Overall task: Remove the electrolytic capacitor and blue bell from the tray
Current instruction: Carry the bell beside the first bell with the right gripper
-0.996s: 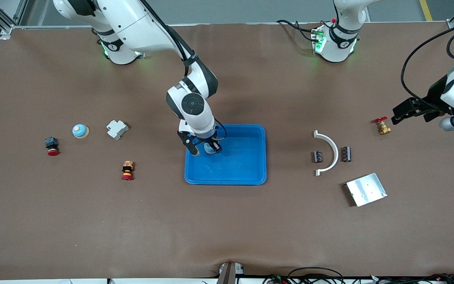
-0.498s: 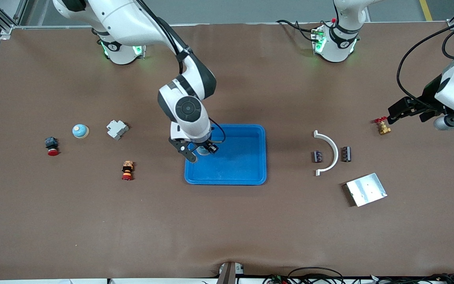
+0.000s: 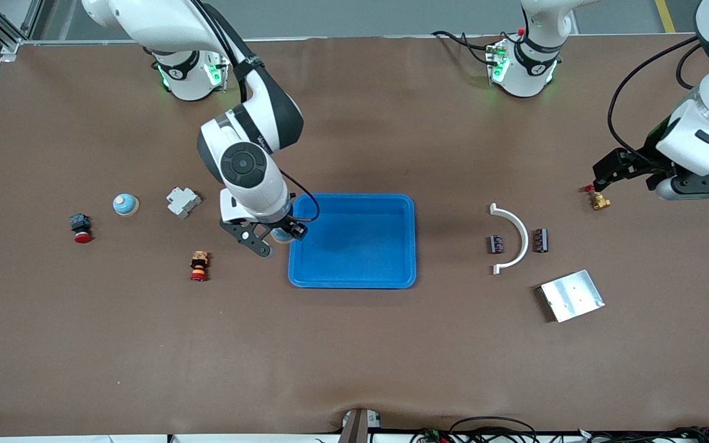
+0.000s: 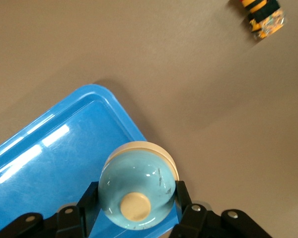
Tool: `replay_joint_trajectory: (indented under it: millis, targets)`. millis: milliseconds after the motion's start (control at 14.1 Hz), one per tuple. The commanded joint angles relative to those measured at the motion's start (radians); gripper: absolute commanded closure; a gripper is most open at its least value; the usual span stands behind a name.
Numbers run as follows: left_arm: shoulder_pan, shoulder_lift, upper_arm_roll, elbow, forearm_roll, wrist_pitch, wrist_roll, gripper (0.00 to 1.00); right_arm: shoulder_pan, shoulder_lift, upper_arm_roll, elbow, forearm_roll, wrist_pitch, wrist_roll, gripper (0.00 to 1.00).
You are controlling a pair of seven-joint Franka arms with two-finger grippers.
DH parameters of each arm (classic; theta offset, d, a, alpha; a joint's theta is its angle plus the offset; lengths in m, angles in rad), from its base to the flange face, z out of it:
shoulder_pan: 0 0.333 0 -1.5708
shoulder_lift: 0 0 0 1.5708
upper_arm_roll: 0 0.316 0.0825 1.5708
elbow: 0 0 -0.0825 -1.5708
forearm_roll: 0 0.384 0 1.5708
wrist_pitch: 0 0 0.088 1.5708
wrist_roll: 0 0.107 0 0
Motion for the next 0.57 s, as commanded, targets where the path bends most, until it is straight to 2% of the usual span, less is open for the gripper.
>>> replay_joint_trajectory:
  millis: [0, 142, 427, 498]
  targets:
    - [-0.104, 0.002, 0.097, 0.023, 0.025, -0.027, -0.009, 0.0, -0.055, -0.104, 0.013, -0.103, -0.018, 0.005, -0.109, 1.0]
    - [-0.184, 0.0, 0.178, 0.023, 0.025, -0.03, -0.008, 0.0, -0.099, -0.165, 0.013, -0.16, -0.018, 0.005, -0.215, 1.0]
    - [-0.222, 0.0, 0.209, 0.023, 0.025, -0.031, -0.009, 0.0, -0.211, -0.253, 0.013, -0.24, -0.018, 0.003, -0.448, 1.0]
    - [-0.256, 0.0, 0.24, 0.023, 0.028, -0.039, -0.009, 0.0, -0.23, -0.259, 0.013, -0.244, -0.018, -0.005, -0.488, 1.0]
